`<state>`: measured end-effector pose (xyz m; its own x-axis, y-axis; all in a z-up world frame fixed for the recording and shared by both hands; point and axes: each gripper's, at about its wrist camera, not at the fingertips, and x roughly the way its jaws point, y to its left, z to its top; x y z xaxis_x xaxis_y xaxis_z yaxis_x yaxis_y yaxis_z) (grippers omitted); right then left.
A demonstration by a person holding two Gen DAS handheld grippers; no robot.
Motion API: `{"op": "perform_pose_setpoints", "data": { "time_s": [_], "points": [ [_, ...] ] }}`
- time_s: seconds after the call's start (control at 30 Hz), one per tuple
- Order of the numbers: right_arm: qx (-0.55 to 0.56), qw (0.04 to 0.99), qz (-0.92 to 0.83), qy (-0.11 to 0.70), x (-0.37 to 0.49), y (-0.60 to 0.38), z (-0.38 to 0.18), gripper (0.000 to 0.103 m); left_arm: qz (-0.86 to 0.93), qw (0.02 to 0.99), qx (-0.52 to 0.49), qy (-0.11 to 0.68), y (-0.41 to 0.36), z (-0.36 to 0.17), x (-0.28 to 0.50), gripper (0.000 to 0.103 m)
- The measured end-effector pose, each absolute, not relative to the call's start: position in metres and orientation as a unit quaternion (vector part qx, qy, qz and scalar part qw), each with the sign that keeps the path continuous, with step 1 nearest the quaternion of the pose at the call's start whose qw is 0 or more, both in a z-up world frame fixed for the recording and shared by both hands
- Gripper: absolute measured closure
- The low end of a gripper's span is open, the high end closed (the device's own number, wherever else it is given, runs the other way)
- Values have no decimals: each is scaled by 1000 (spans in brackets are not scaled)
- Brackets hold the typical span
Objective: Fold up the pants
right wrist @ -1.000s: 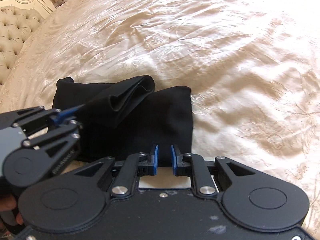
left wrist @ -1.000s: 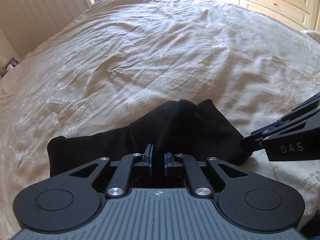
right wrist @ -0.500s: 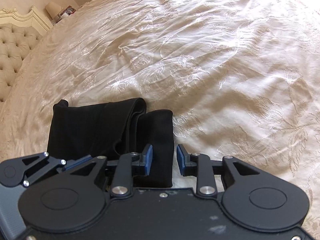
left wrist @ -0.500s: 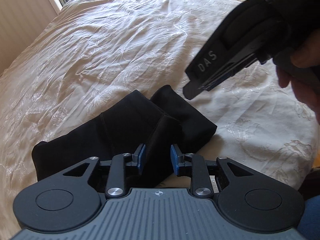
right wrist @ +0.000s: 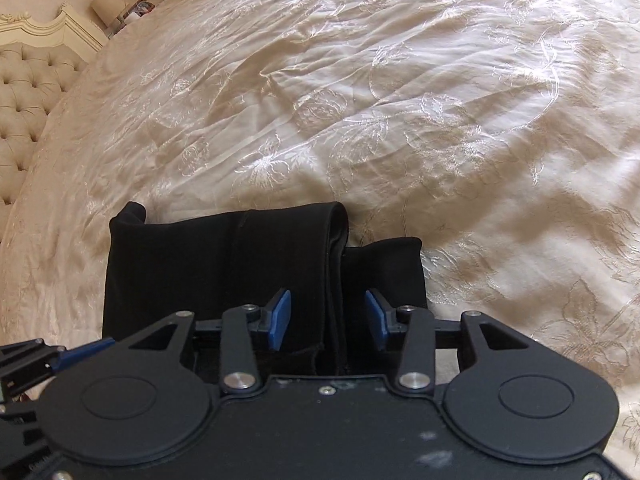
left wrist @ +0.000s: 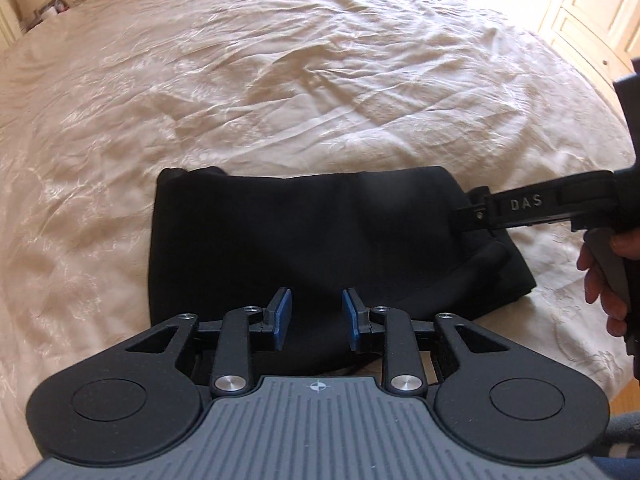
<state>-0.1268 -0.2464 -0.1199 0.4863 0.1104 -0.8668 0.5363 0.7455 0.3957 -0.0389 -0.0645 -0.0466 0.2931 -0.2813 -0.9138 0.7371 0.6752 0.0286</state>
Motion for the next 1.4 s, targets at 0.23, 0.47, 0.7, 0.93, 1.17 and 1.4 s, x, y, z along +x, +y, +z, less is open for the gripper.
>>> {"op": "perform_pose_setpoints", "data": {
  "time_s": [0.23, 0.47, 0.7, 0.93, 1.17, 1.4],
  "points": [
    [357, 777, -139, 499, -118, -242, -133, 54, -288, 778, 202, 520, -23, -48, -1, 76],
    [271, 826, -125, 478, -119, -208, -83, 90, -281, 777, 186, 531, -6, -52, 21, 76],
    [232, 848, -169, 445, -152, -187, -35, 91, -311, 772, 195, 518, -19, -50, 35, 76],
    [242, 785, -248, 514, -146, -200, -100, 90, -323, 760, 213, 523, -55, -65, 52, 76],
    [238, 780, -257, 519, -144, -197, -102, 89, -287, 737, 230, 567, -82, -105, 81, 73],
    [214, 779, -258, 529, -136, -192, -104, 88, -284, 725, 251, 575, -95, -120, 93, 61]
  ]
}}
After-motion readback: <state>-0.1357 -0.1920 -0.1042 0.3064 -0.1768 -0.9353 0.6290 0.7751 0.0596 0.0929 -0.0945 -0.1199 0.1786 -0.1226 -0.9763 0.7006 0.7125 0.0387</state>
